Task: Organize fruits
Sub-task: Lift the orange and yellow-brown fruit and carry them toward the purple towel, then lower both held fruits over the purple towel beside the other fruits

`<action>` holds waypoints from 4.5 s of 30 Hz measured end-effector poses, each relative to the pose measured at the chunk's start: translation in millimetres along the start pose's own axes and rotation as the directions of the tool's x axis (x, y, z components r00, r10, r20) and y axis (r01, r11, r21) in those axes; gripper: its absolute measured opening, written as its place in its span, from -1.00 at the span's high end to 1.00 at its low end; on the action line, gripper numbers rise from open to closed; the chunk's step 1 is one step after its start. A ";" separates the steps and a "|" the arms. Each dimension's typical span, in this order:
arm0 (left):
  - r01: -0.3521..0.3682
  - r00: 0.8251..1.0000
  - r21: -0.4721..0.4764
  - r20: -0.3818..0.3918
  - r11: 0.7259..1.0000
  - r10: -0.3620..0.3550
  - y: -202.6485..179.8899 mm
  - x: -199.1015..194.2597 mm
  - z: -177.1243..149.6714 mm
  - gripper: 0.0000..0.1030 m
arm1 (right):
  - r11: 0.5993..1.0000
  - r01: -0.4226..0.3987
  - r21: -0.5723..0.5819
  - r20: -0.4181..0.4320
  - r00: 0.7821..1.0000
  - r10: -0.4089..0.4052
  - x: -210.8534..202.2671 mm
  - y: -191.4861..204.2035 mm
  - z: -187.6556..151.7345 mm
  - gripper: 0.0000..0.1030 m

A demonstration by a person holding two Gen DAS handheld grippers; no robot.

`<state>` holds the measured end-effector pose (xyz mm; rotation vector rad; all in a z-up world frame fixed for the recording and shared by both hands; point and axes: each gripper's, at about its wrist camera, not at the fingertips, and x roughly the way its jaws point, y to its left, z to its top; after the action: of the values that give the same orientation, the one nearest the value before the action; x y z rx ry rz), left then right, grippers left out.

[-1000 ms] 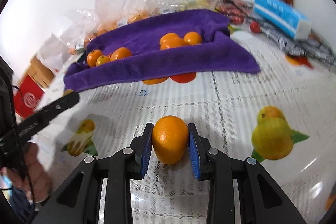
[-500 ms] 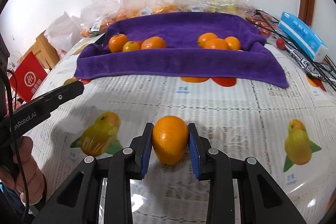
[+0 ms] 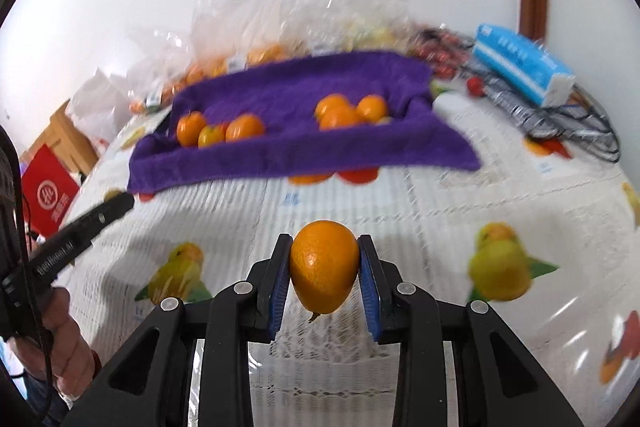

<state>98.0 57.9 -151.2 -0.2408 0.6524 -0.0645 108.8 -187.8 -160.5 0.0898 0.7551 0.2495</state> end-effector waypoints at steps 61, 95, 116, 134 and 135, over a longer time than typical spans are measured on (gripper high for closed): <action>-0.009 0.991 0.021 0.134 1.000 0.006 -47.3 -107.0 53.0 0.48 | 0.998 -0.021 -0.064 0.219 0.975 0.034 -108.5 18.0 44.2 0.37; -0.032 0.994 0.029 0.110 0.999 0.029 -38.0 -57.3 92.6 0.48 | 0.998 -0.017 -0.064 0.206 0.978 0.030 -60.2 20.2 96.8 0.37; -0.070 0.994 0.018 0.082 0.997 0.069 -23.6 -31.5 115.1 0.48 | 0.998 -0.026 -0.065 0.171 0.985 0.037 -25.7 26.3 124.1 0.37; -0.094 0.996 0.017 0.000 0.995 0.094 -17.9 36.2 112.5 0.48 | 0.999 -0.024 -0.030 0.122 0.992 0.028 31.1 0.8 139.8 0.37; -0.095 0.995 0.019 -0.004 0.995 0.095 -17.9 40.0 113.3 0.48 | 0.999 -0.021 -0.029 0.116 0.993 0.024 34.8 -0.7 140.6 0.37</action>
<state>198.9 57.9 -83.7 -0.1912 0.6668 0.0200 230.0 -178.4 -81.7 0.0860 0.6352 0.2741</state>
